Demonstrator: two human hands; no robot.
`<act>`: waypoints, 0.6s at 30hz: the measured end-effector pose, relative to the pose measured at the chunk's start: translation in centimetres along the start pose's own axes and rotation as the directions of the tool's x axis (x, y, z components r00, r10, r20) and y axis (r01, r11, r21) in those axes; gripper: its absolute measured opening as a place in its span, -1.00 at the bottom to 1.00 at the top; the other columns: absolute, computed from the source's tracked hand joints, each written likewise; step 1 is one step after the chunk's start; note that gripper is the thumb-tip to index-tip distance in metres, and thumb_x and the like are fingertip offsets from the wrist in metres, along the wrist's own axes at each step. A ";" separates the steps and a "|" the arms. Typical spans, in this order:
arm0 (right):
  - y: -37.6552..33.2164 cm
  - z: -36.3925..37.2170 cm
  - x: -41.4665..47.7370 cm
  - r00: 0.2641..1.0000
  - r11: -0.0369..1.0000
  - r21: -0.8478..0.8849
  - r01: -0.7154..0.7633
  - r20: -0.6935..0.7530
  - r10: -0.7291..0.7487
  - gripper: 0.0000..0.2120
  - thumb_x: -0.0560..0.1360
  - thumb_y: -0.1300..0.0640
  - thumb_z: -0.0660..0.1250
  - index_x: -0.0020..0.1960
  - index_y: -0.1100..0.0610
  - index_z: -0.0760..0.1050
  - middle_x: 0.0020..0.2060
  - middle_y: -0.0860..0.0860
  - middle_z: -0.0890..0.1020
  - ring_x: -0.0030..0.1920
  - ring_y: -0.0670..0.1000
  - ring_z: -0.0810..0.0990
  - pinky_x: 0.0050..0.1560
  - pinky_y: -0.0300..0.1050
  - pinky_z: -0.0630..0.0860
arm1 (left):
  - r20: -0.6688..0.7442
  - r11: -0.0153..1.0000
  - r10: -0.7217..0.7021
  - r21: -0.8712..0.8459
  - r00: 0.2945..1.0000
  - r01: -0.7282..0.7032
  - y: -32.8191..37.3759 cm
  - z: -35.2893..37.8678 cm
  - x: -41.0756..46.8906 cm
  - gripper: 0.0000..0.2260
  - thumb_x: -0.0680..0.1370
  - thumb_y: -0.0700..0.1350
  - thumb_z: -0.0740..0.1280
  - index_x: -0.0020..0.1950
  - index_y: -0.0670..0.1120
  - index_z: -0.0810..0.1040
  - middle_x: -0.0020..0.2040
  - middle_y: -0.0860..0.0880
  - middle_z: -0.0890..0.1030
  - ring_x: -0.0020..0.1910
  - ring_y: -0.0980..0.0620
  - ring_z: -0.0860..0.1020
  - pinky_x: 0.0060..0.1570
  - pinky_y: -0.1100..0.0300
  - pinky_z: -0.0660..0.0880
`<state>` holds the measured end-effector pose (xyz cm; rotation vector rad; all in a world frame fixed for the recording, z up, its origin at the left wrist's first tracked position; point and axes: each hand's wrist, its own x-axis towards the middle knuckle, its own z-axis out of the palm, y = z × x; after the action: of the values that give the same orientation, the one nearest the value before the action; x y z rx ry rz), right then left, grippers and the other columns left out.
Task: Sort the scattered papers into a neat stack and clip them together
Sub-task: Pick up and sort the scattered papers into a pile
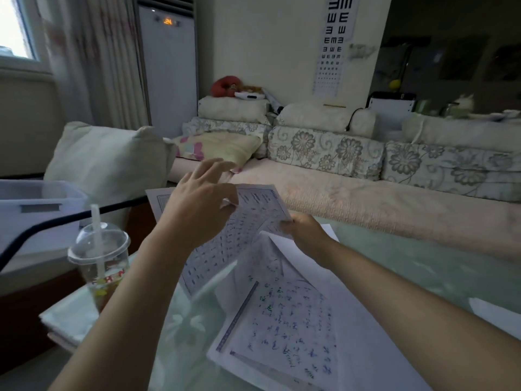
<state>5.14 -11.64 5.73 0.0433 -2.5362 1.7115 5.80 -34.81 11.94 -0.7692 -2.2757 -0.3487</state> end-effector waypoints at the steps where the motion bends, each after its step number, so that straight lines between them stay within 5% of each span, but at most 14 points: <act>1: -0.6 0.1 -0.9 1.000 0.999 0.025 0.021 0.008 -0.021 -0.69 0.54 0.19 0.24 0.12 0.40 0.56 0.08 0.28 0.65 0.11 0.26 0.62 0.24 0.23 0.46 | 0.004 1.000 0.016 0.011 1.000 -0.016 0.4 -0.6 0.0 -0.95 0.46 -0.04 0.47 -0.11 0.08 0.65 0.37 0.07 0.47 0.43 0.02 0.30 0.40 -0.03 0.27; 4: -1.7 0.3 -3.6 0.998 0.994 0.094 0.055 0.037 -0.058 -0.73 0.48 0.13 0.25 -0.01 0.30 0.60 -0.12 0.07 0.68 -0.09 0.06 0.64 0.10 0.04 0.53 | 0.014 0.999 -0.012 0.041 1.000 0.011 1.2 -2.7 0.0 -0.91 0.52 -0.03 0.40 -0.01 0.09 0.66 0.12 0.14 0.61 0.16 0.05 0.52 0.20 0.12 0.35; 7: -2.8 1.0 -6.0 0.983 0.982 0.124 0.144 0.098 -0.156 -0.73 0.52 0.08 0.36 0.18 0.14 0.60 0.06 -0.01 0.70 0.05 -0.02 0.67 0.04 -0.21 0.58 | -0.013 0.998 -0.050 0.041 0.999 0.051 1.7 -5.1 0.2 -0.90 0.53 0.01 0.37 0.01 0.10 0.65 0.02 0.14 0.61 0.02 0.04 0.56 -0.03 0.13 0.40; 10: -4.5 2.5 -6.2 0.973 0.973 -0.004 0.231 -0.003 -0.231 -0.72 0.38 0.13 0.57 0.08 0.03 0.64 0.00 -0.07 0.71 0.00 -0.08 0.68 0.02 -0.14 0.65 | -0.072 0.999 -0.033 0.040 0.997 0.036 1.9 -6.4 0.1 -0.86 0.52 0.03 0.38 0.04 0.06 0.64 -0.01 0.10 0.62 -0.02 -0.02 0.56 -0.06 0.09 0.41; 13: -6.2 3.4 -5.8 0.971 0.983 0.052 0.178 -0.171 -0.167 -0.90 0.37 0.17 0.57 -0.18 0.15 0.66 -0.26 0.02 0.68 -0.30 0.02 0.62 -0.23 0.00 0.61 | -0.163 1.000 -0.010 0.023 0.987 0.014 1.9 -6.6 -0.3 -0.75 0.48 0.01 0.44 0.13 0.03 0.60 0.10 0.06 0.59 0.10 -0.05 0.53 0.10 0.03 0.41; 15: -6.7 3.4 -5.7 0.972 0.986 0.085 0.143 -0.202 -0.124 -0.83 0.41 0.15 0.55 -0.21 0.25 0.65 -0.34 0.10 0.63 -0.37 0.06 0.56 -0.34 -0.03 0.51 | -0.230 0.999 -0.039 0.027 0.972 0.046 1.4 -6.0 -1.0 -0.53 0.43 0.01 0.48 0.31 0.05 0.47 0.30 0.04 0.47 0.31 -0.05 0.39 0.32 -0.01 0.29; 18: -6.3 2.6 -6.0 0.969 0.989 0.117 0.095 -0.238 -0.065 -0.74 0.42 0.07 0.55 -0.15 0.27 0.62 -0.22 0.24 0.68 -0.30 0.07 0.60 -0.29 -0.07 0.54 | -0.301 0.985 -0.167 -0.021 0.939 0.169 0.3 -4.7 -2.1 -0.22 0.39 0.00 0.50 0.52 0.02 0.20 0.52 -0.05 0.17 0.52 -0.08 0.08 0.50 -0.09 0.07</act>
<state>11.46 -16.56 10.08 -0.0442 -2.2263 1.7320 9.69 -37.52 13.89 -0.4807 -2.0537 -0.5034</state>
